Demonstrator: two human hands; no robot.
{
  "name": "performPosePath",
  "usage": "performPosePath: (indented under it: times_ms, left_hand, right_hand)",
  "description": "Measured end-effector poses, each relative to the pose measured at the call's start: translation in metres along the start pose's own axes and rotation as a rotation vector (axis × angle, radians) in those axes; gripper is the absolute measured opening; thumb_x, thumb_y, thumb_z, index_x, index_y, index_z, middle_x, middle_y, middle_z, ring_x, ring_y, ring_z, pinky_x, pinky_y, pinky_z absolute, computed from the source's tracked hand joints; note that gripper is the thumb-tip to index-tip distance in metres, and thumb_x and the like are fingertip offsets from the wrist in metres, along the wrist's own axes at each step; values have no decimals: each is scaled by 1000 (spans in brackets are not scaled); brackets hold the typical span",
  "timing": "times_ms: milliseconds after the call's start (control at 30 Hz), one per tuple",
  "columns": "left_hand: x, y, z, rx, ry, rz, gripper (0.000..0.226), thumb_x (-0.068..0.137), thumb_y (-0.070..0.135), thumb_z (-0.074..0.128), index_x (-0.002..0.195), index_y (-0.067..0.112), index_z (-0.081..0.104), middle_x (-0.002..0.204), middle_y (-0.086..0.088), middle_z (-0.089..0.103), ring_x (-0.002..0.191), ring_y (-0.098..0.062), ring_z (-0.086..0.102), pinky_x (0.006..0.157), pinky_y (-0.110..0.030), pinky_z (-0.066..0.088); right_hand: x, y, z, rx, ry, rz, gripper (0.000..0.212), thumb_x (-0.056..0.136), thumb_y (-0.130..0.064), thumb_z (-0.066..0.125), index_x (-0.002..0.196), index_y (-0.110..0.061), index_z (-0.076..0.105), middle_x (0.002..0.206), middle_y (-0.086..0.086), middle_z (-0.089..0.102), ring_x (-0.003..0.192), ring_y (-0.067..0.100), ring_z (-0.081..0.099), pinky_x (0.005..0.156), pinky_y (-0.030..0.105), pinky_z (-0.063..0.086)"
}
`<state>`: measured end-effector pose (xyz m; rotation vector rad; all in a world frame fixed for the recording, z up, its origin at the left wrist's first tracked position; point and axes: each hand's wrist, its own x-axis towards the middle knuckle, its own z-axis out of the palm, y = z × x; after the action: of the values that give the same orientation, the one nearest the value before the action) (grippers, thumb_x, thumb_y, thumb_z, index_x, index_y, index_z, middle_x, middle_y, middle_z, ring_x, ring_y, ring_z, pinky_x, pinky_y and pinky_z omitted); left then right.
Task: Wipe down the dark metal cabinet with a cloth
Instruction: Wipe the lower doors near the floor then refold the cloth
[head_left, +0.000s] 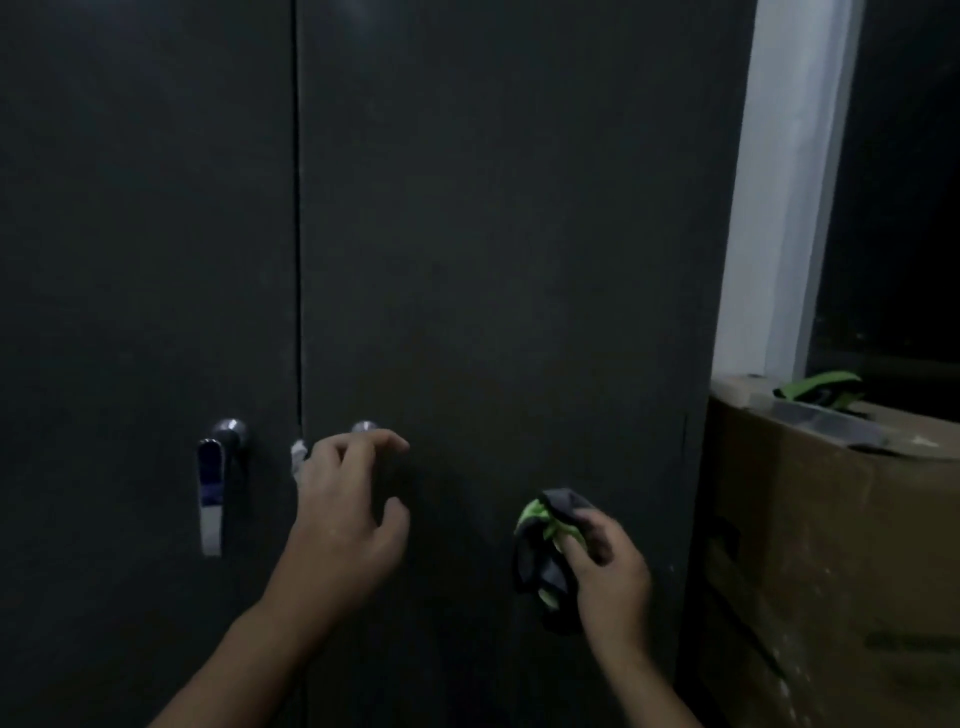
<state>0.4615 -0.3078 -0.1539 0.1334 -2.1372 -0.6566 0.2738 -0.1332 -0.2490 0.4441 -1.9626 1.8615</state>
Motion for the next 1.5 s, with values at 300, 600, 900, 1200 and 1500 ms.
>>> performPosePath:
  times_ms: [300,600,900,1200,1500]
  left_hand:
    - [42,-11,-55,403,-65,-36,56,87,25,64,135,35,37,134,4,26,127,-14,26,102,-25,36]
    - [68,-23,-89,448,-90,-5,80,88,31,60,153,38,15,157,-3,9,145,-23,11,121,-42,21]
    - [145,-34,-133,259,330,195,63,89,26,63,144,37,36,147,13,21,134,-2,16,112,-35,30]
    - [191,-68,-271,230,576,187,19,85,30,57,101,39,53,106,20,49,108,0,47,89,-6,32]
    - [163,-103,-394,216,336,-187,29,84,26,53,108,40,50,111,15,46,112,-8,46,97,-9,28]
  right_hand:
    - [-10,-47,46,-283,-4,-308,42,87,-8,72,126,-21,66,115,-7,37,108,9,39,94,30,36]
    - [58,-137,62,-315,181,-590,29,82,-9,68,108,-20,72,105,-1,55,102,26,52,98,56,42]
    - [106,-257,116,-88,283,-879,38,86,3,61,116,-17,70,111,3,59,107,28,51,91,10,28]
    - [84,-408,245,-191,-160,-1449,29,87,-12,59,109,-20,76,117,3,67,111,34,57,101,54,41]
    - [48,-447,322,-787,-748,-2154,49,87,-35,50,136,-38,53,132,-8,60,129,19,55,124,48,-1]
